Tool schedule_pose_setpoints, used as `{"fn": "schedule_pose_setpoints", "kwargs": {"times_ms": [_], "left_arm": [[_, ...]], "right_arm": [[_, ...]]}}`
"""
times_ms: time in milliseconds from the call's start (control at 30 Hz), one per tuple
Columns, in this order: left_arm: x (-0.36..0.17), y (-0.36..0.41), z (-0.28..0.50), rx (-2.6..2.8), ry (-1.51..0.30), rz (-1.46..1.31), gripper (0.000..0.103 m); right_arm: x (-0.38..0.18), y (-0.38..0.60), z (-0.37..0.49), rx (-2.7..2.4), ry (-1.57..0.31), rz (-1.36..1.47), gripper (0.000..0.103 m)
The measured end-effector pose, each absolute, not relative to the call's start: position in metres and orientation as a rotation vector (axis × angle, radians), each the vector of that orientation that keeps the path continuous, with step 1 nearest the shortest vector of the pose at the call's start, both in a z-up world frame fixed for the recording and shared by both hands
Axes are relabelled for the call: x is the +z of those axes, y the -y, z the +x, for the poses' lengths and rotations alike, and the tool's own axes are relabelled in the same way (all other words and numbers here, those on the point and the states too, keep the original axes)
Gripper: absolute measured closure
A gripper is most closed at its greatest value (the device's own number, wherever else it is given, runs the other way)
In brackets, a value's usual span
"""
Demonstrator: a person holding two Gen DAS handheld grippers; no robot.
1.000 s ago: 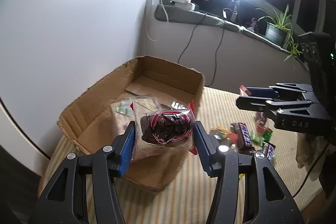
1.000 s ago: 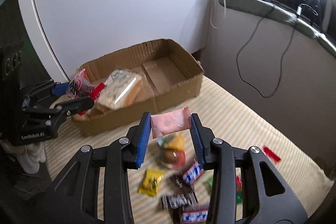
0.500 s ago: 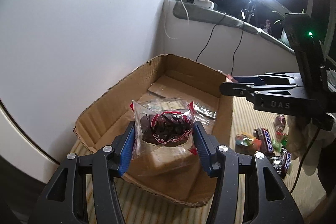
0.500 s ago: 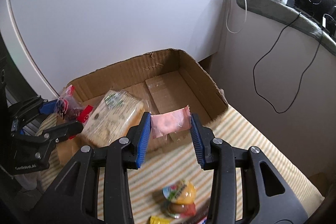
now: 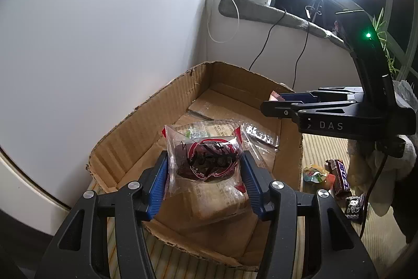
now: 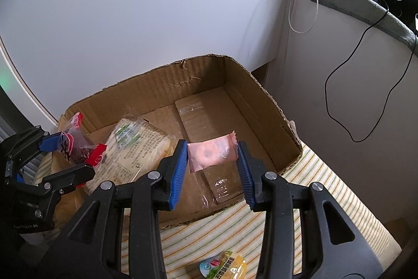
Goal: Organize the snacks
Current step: 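Carry both candies into the cardboard box and open both grippers, then withdraw both grippers from the box back toward the remaining snacks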
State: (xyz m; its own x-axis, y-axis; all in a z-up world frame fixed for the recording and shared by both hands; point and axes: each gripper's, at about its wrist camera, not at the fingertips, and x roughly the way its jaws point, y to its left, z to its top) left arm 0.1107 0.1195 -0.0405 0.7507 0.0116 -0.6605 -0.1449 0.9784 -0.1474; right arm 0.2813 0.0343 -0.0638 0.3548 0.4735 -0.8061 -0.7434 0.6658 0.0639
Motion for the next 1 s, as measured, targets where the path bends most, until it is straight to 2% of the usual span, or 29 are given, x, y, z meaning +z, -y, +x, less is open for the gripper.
{"fn": "schedule_pose_setpoints", "kwargs": {"times_ms": [133,233,300,333,533,600,700,1000], "left_arm": [[-0.04,-0.119,0.112,0.088,-0.716,-0.191,0.048],[-0.04,-0.12,0.113,0.092,-0.714,-0.188,0.046],[-0.04,-0.119,0.112,0.096,-0.713,-0.184,0.045],[-0.04,-0.119,0.112,0.094,-0.712,-0.183,0.045],[-0.036,-0.117,0.108,0.093,-0.703,-0.179,0.044],[-0.033,-0.116,0.105,0.093,-0.696,-0.177,0.044],[-0.028,-0.114,0.099,0.091,-0.683,-0.173,0.043],[-0.014,-0.099,0.078,0.069,-0.649,-0.154,0.036]], "right_arm": [[-0.065,-0.036,0.282,0.807,-0.908,-0.338,0.063],[-0.064,-0.038,0.281,0.808,-0.906,-0.343,0.058],[-0.063,-0.038,0.28,0.803,-0.898,-0.346,0.043],[-0.062,-0.038,0.28,0.802,-0.892,-0.346,0.04],[-0.055,-0.035,0.275,0.797,-0.873,-0.346,0.036],[-0.052,-0.034,0.273,0.791,-0.866,-0.346,0.027],[-0.046,-0.029,0.268,0.784,-0.848,-0.346,0.02],[-0.024,-0.009,0.248,0.759,-0.809,-0.332,0.012]]}}
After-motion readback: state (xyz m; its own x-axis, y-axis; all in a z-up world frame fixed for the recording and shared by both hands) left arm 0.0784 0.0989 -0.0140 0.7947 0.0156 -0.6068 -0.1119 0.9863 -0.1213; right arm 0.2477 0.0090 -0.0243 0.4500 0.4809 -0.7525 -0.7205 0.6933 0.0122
